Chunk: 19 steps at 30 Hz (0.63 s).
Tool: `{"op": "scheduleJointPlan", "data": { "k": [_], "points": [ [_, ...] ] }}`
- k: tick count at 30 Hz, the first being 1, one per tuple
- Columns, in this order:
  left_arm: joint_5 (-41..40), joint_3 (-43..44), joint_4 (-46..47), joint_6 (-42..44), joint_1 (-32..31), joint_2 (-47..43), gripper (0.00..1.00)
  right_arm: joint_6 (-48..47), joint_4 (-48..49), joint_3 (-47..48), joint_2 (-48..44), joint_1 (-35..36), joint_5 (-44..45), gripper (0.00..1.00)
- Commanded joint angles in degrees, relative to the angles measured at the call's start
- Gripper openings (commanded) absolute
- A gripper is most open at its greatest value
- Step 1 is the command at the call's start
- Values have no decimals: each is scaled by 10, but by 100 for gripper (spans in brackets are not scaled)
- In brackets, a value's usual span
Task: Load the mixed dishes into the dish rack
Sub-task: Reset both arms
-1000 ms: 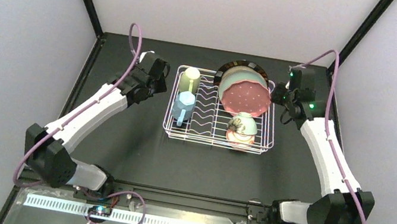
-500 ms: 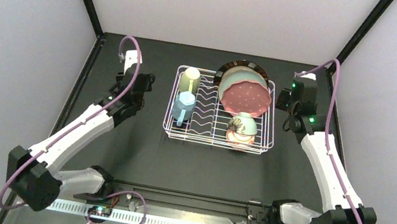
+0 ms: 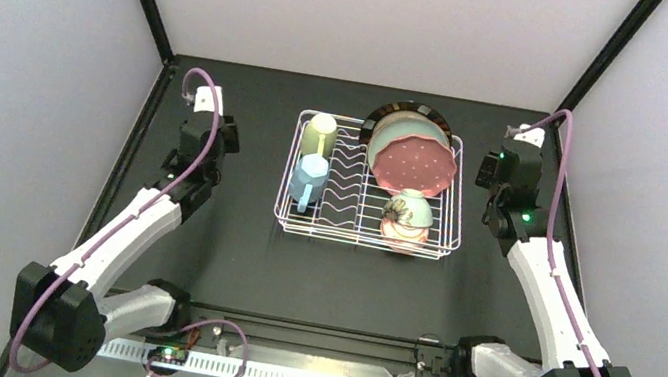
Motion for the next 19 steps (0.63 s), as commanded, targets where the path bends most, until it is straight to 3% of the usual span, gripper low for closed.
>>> {"op": "scheduleJointPlan", "data": {
  "k": [1, 19],
  "points": [
    [65, -11, 64, 20, 24, -2, 99, -16, 39, -8, 5, -6, 42, 98],
    [91, -21, 112, -19, 49, 32, 99, 25, 42, -22, -13, -26, 93, 98]
  ]
}}
